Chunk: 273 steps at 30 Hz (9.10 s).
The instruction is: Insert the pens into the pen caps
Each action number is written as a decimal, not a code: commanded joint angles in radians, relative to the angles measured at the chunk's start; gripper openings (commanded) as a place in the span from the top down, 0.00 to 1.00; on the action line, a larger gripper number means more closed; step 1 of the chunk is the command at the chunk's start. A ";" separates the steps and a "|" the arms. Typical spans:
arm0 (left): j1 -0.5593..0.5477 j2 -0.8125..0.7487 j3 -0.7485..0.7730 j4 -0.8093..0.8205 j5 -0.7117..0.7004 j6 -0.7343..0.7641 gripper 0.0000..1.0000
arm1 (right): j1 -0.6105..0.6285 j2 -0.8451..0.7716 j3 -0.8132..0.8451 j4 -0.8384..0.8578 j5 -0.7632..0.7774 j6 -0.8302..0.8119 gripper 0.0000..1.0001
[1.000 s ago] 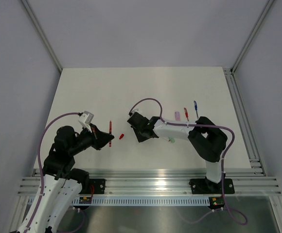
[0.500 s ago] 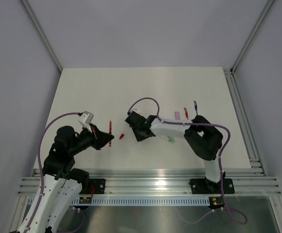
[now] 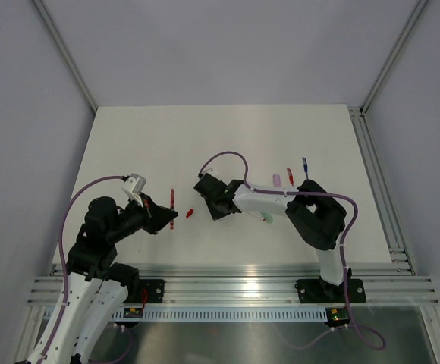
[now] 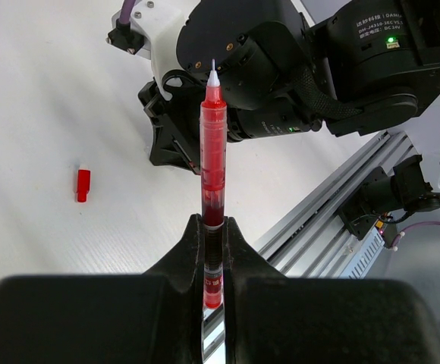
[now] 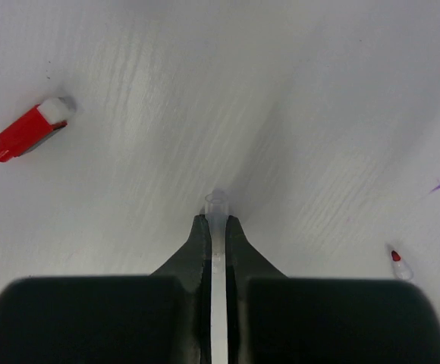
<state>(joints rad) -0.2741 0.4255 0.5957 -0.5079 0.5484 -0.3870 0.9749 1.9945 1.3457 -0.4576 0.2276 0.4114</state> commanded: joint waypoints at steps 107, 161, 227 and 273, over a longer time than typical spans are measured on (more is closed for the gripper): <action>0.052 0.024 0.010 0.077 0.101 0.002 1.00 | 0.033 -0.451 -0.174 0.915 -0.223 0.262 1.00; 0.062 0.065 0.044 0.072 0.061 -0.015 1.00 | 0.142 -0.468 -0.373 1.110 -0.123 0.245 1.00; 0.055 0.087 -0.062 0.367 0.088 -0.250 1.00 | 0.325 -0.593 -0.403 0.487 -0.056 0.241 1.00; -0.025 0.029 0.024 0.035 0.051 -0.004 0.01 | -0.539 -0.092 0.013 -0.044 -0.039 -0.330 0.97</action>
<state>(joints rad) -0.2939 0.4706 0.6041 -0.4854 0.6201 -0.4004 0.4465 1.8812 1.3041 -0.4622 0.1680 0.1150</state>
